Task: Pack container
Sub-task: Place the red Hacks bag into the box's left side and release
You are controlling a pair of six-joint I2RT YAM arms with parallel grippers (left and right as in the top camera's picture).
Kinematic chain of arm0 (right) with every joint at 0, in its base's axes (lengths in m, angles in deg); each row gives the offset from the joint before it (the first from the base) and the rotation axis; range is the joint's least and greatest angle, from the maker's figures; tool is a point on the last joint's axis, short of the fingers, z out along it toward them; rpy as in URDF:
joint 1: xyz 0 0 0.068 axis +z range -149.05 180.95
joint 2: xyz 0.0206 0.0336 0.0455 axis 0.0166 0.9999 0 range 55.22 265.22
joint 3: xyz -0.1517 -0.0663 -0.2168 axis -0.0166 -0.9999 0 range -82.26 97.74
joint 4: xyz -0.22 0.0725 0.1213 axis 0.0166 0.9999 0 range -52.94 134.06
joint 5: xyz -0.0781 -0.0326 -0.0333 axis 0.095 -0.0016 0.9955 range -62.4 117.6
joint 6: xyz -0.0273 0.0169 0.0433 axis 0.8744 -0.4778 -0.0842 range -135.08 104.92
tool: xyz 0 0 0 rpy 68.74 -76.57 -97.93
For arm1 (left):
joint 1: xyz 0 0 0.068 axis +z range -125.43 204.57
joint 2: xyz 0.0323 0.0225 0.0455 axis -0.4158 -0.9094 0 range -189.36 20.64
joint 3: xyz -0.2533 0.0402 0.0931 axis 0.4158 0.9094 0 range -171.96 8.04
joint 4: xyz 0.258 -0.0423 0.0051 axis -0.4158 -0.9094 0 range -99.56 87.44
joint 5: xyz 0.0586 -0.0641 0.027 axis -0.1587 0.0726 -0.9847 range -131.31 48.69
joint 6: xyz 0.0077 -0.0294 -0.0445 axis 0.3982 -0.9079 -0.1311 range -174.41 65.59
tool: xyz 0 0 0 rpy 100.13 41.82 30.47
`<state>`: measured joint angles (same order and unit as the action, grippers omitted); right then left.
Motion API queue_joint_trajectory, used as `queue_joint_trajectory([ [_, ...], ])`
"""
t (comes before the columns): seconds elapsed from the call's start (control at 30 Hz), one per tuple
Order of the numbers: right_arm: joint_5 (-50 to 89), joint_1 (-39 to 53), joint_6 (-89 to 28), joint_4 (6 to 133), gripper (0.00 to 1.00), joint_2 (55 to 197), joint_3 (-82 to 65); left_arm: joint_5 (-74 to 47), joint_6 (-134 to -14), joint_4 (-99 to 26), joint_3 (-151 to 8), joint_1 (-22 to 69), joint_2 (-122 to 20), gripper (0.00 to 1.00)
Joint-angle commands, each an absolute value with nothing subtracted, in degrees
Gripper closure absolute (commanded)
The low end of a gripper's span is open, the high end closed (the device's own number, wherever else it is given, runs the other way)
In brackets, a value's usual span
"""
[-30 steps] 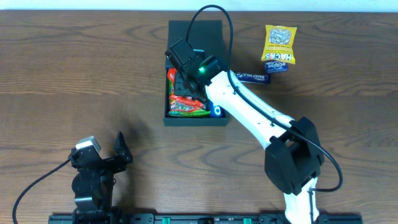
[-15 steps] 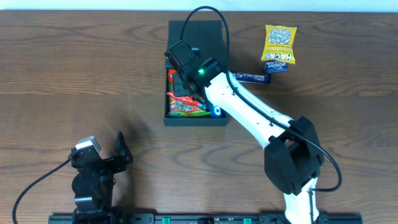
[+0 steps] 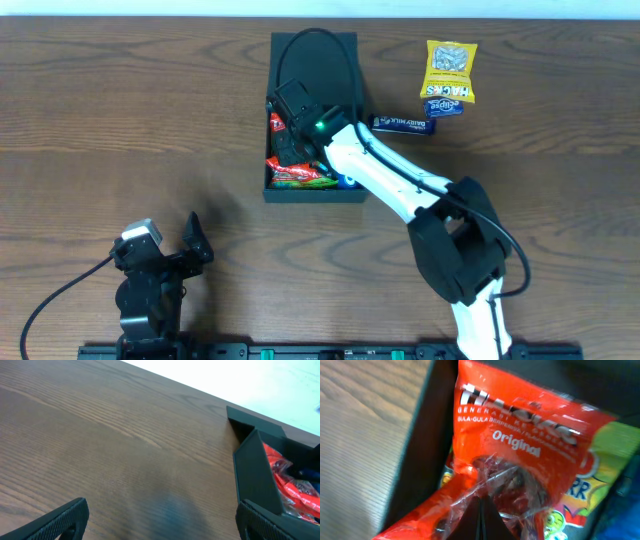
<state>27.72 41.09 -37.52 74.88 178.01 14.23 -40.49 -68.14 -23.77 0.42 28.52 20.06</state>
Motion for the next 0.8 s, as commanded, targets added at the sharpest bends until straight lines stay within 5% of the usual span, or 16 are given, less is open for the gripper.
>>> queue_joint_trajectory([
  [0.0,25.99,40.19,-34.41,75.93,0.99,180.1,13.39,-41.49,-68.58,-24.16,1.62,28.3,20.39,0.05],
  [0.77,18.12,39.63,-19.05,81.92,0.99,180.39,14.99,-41.47,-68.58,-24.16,1.62,28.3,20.39,0.05],
])
